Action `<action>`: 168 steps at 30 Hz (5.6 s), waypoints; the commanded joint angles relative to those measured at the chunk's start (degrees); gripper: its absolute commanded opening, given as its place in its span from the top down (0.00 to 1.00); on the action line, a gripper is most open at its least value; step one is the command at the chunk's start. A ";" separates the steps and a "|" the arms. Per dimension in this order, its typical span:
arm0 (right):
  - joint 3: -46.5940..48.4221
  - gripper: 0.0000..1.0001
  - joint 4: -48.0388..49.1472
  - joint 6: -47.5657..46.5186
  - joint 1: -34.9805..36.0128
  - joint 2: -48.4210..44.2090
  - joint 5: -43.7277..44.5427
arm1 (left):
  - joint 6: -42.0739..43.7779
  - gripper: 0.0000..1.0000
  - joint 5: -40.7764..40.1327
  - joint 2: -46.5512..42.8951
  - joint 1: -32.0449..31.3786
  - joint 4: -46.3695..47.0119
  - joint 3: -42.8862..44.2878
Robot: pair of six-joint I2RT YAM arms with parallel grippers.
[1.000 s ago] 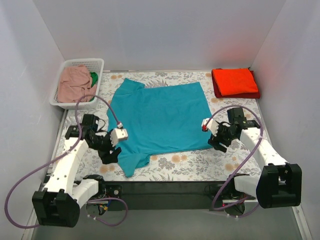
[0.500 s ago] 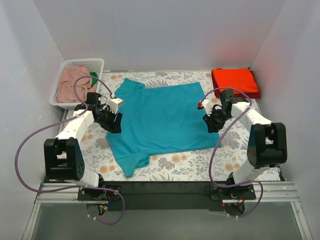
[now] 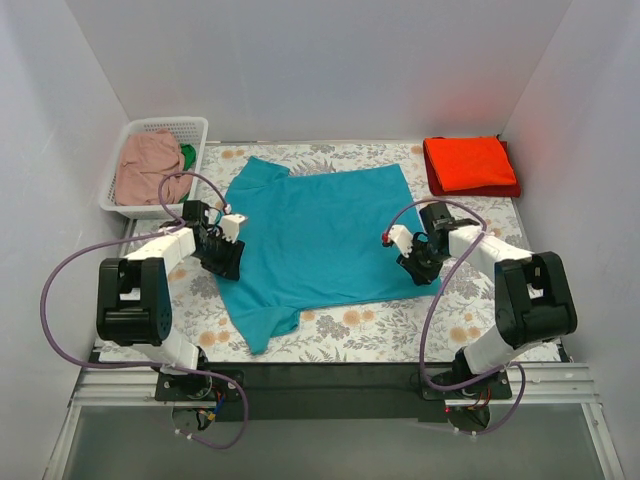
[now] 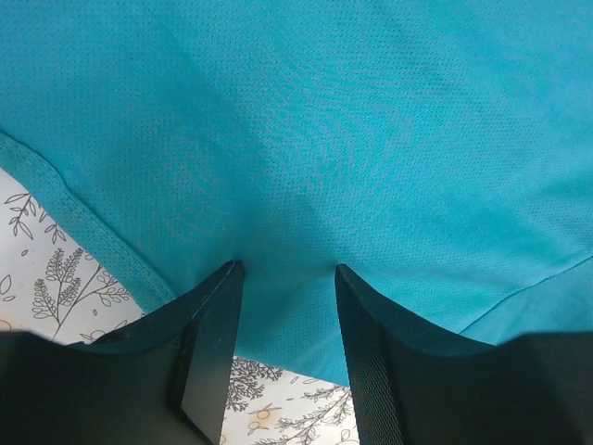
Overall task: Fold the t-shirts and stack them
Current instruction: Flatten the tshirt out, then fold the tshirt
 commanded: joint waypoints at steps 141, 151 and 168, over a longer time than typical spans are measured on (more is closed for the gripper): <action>36.07 0.99 19.63 23.81 -12.29 20.92 -18.58 | -18.54 1.00 -4.97 -10.75 -6.54 15.53 6.60; 32.21 0.99 17.69 20.29 -12.37 19.34 -18.06 | -17.23 1.00 -7.96 -12.69 -7.68 13.60 1.67; 25.70 0.99 16.20 15.37 -12.64 18.02 -16.39 | -14.24 1.00 -11.56 -10.93 -7.68 12.37 2.72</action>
